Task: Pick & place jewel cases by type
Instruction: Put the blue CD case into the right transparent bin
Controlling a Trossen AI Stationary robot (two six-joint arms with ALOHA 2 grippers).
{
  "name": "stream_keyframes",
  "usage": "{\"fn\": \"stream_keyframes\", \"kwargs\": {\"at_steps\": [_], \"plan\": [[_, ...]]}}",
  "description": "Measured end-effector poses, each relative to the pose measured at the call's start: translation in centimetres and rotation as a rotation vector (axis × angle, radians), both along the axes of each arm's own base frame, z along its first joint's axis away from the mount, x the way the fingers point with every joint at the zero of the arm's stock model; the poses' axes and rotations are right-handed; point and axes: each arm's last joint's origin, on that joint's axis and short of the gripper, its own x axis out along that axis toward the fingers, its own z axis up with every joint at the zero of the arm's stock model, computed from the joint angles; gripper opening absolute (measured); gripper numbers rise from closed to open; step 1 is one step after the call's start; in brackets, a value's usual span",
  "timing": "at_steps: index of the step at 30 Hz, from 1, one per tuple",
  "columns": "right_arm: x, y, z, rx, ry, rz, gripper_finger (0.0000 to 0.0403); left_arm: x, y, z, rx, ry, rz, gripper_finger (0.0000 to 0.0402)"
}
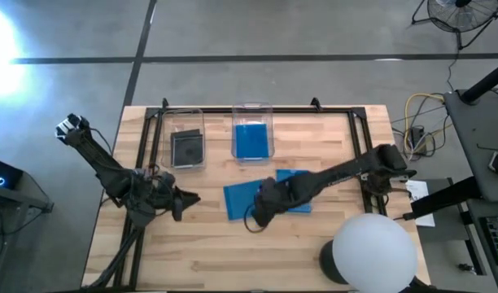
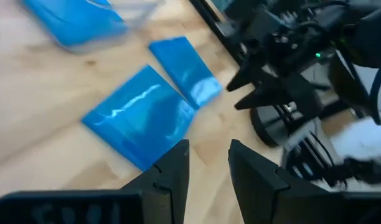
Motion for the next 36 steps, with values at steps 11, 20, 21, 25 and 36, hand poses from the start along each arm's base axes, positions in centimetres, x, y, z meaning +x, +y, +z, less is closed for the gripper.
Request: {"fn": "stream_keyframes", "kwargs": {"at_steps": [11,20,21,25,36], "plan": [[1.9,3.2,-5.7,-0.027,0.035,-0.121,0.0219,3.3,-3.9,-2.7,-0.060,0.060,-0.145,0.0094],[2.5,2.9,-6.4,-0.124,0.014,-0.118,0.0219,5.6,-5.6,-5.3,-0.058,0.136,-0.115,0.0094],[2.5,2.7,-6.3,-0.126,0.017,-0.122,0.0219,6.0,-5.5,-5.5,-0.058,0.150,-0.110,0.0094],[2.8,1.1,-6.3,-0.138,0.035,-0.105,0.0219,7.7,-4.1,-7.0,-0.100,0.256,-0.120,0.0094],[2.9,-3.1,-7.1,-0.138,0.114,-0.075,0.0219,10.7,0.2,-8.5,-0.062,0.377,-0.128,0.0094]]}}
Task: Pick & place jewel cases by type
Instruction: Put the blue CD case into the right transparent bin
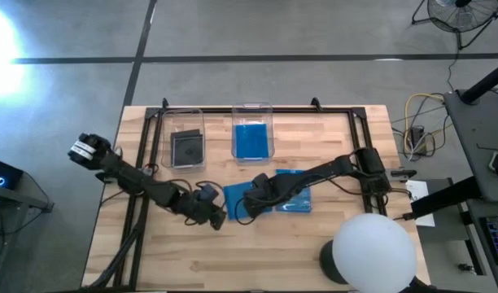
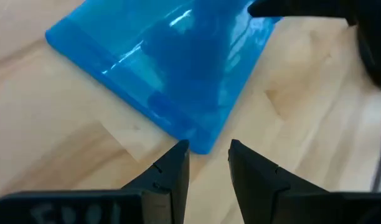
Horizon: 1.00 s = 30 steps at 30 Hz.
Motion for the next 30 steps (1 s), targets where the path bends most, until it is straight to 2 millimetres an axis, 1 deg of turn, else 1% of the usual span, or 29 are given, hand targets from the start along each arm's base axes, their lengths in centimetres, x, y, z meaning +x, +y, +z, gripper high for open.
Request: {"fn": "stream_keyframes", "kwargs": {"at_steps": [4,10,15,20,25,30], "plan": [[-0.6,-0.4,-1.0,-0.008,0.041,0.009,0.0219,0.6,1.2,-0.6,0.009,0.037,-0.023,0.0094],[-1.3,-1.3,-1.4,0.024,0.010,0.016,0.0219,1.3,2.2,-2.2,0.015,0.118,-0.067,0.0094],[-0.8,-1.5,-2.3,0.159,-0.095,0.116,0.0219,1.6,2.2,-3.7,-0.002,0.191,-0.123,0.0094],[-0.8,-1.6,-3.0,0.187,-0.125,0.099,0.0219,1.6,2.0,-4.5,-0.012,0.232,-0.151,0.0094],[-0.8,-1.5,-2.9,0.230,-0.126,0.201,0.0219,1.6,2.0,-4.7,0.001,0.247,-0.168,0.0094],[-0.1,-1.2,-1.9,0.283,-0.170,0.299,0.0219,1.2,1.8,-4.9,-0.012,0.283,-0.225,0.0094]]}}
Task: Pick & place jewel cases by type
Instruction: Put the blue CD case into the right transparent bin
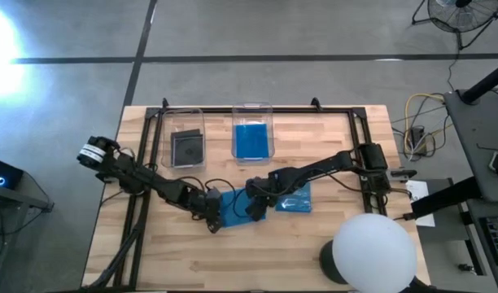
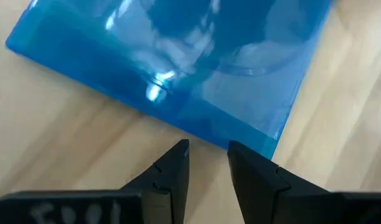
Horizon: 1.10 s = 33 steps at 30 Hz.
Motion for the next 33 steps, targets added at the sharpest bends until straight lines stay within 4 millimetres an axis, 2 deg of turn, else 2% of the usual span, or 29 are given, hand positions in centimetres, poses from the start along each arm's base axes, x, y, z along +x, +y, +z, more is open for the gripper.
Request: {"fn": "stream_keyframes", "kwargs": {"at_steps": [4,9,12,16,20,27,33], "plan": [[0.2,0.4,1.8,0.092,-0.074,0.051,0.0219,-0.6,-0.2,-0.2,-0.002,0.061,-0.049,0.0094],[0.5,0.3,4.2,0.107,-0.195,0.036,0.0219,-1.3,-0.6,-0.6,0.022,0.107,-0.083,0.0094],[1.3,0.4,5.9,0.118,-0.326,0.021,0.0219,-1.4,-0.7,-0.8,0.062,0.077,-0.059,0.0094],[2.3,0.8,6.7,0.163,-0.471,0.005,0.0219,-1.4,-0.7,-0.9,0.075,0.046,-0.026,0.0094],[3.2,0.7,6.9,0.172,-0.558,-0.060,0.0219,-1.2,-0.8,-0.8,0.060,0.021,-0.011,0.0094],[2.7,0.4,5.7,0.174,-0.430,-0.169,0.0219,-1.3,-1.1,-0.8,0.078,0.006,-0.014,0.0094],[2.7,0.1,5.6,0.188,-0.406,-0.208,0.0214,-1.5,-1.4,-0.8,0.105,-0.006,0.011,0.0094]]}}
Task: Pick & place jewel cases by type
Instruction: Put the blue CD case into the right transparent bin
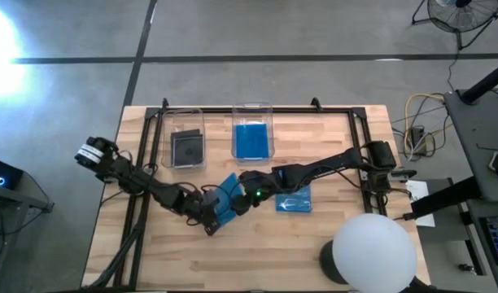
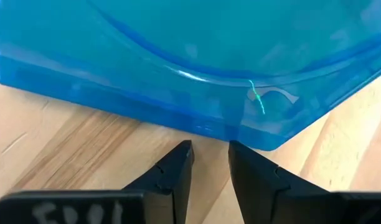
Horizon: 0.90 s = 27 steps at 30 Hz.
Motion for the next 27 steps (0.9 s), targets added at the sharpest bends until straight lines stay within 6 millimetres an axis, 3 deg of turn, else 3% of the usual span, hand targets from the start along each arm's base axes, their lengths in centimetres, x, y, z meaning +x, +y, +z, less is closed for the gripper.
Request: {"fn": "stream_keyframes", "kwargs": {"at_steps": [9,18,21,27], "plan": [[-0.4,-0.3,-0.5,-0.016,0.069,-0.007,0.0126,-0.7,-1.3,1.4,0.095,-0.120,0.052,0.0094],[-1.1,-0.4,0.1,-0.047,0.099,0.005,0.0027,-3.1,-0.7,4.0,0.196,-0.172,0.126,0.0094],[-1.7,-0.7,1.4,-0.085,0.078,-0.030,0.0018,-3.9,-0.8,5.5,0.170,-0.217,0.115,0.0094],[-3.6,-1.4,6.1,-0.210,-0.026,-0.154,0.0023,-5.8,-1.2,9.1,0.094,-0.386,0.102,0.0094]]}}
